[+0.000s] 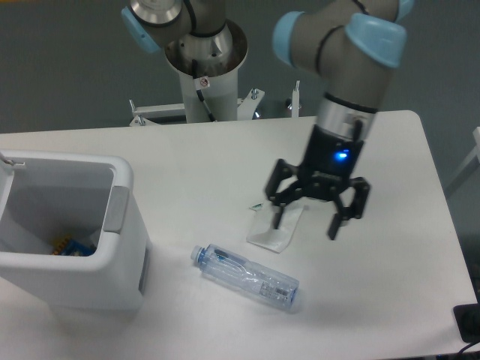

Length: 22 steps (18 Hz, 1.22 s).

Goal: Open the trash can

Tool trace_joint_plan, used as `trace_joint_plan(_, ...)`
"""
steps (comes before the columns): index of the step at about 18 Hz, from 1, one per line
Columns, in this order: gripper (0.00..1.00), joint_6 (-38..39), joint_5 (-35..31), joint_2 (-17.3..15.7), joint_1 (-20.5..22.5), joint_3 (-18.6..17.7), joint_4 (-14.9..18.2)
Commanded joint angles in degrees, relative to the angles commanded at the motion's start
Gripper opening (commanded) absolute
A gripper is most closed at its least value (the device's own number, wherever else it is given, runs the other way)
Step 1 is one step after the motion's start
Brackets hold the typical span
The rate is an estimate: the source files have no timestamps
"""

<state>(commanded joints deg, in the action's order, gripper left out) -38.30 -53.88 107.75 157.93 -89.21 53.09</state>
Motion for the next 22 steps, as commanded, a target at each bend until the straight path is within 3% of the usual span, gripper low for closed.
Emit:
trace_joint_plan(4, 1.0, -7.6, -2.5, 2.3, 2.5, -0.3, 0.2)
trace_joint_plan(11, 1.0, -20.2, -26.0, 2.7, -0.6, -1.1, 0.6)
trace_joint_plan(13, 1.0, -25.7, -29.3, 2.7, -0.7, -1.1, 2.9)
trace_joint_plan(14, 1.0, -32.6, -31.8, 2.6, -0.8, -0.6, 6.3)
trace_joint_plan(16, 1.0, -39.9, -34.5, 2.5, -0.8, -0.5, 8.0)
trace_joint_plan(22, 1.0, -40.7, -37.2, 4.0, -2.6, -0.7, 6.9)
